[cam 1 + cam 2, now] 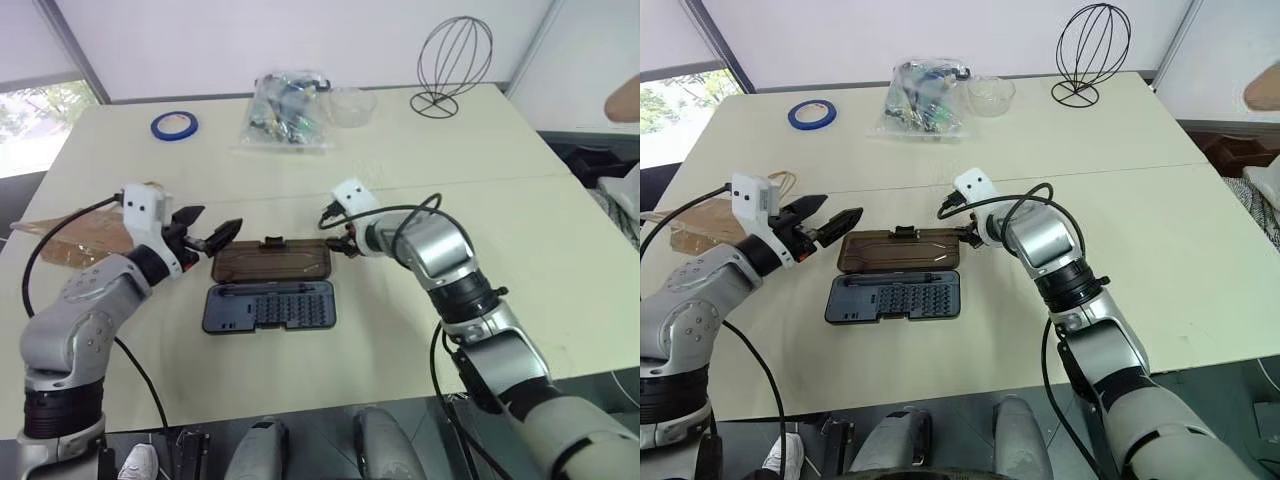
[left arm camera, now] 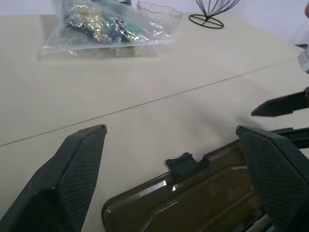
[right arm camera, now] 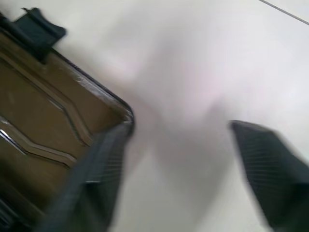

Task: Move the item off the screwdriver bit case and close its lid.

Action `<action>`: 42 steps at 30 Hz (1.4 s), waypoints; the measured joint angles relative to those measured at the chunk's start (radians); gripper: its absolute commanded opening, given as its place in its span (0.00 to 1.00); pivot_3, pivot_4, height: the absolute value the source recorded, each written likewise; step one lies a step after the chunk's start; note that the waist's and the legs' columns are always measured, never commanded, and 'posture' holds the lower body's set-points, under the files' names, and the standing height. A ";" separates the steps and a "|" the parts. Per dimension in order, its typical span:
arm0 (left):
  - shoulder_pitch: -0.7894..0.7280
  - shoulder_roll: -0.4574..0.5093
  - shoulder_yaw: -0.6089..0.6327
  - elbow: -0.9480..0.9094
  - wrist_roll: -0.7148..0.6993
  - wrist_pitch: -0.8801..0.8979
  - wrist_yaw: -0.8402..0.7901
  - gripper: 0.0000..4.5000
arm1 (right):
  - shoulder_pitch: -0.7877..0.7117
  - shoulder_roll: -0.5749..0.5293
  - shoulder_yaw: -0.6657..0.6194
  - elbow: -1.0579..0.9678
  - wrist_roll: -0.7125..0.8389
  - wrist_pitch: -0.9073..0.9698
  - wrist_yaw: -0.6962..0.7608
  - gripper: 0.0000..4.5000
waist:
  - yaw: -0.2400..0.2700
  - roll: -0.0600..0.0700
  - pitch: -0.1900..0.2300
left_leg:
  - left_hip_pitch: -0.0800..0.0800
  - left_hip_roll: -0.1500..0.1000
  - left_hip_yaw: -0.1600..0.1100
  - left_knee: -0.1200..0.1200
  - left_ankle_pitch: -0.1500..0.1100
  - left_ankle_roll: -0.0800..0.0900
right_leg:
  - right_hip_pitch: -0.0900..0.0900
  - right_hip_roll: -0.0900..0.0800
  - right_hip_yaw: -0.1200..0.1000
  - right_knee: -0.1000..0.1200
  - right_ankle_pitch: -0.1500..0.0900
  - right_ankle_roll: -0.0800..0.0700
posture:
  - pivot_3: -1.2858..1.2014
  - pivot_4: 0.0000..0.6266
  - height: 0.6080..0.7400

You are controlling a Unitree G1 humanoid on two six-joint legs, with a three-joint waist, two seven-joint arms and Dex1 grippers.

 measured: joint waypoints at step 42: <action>0.258 0.228 0.113 -0.149 -0.156 0.064 -0.296 0.23 | 0.255 -0.066 -0.242 -0.373 0.258 -0.150 0.074 1.00 | 0.022 0.001 0.000 | -0.001 0.001 0.001 -0.001 -0.001 0.001 | 0.001 0.000 0.000 -0.004 0.000 0.000 | 0.52 0.24 1.00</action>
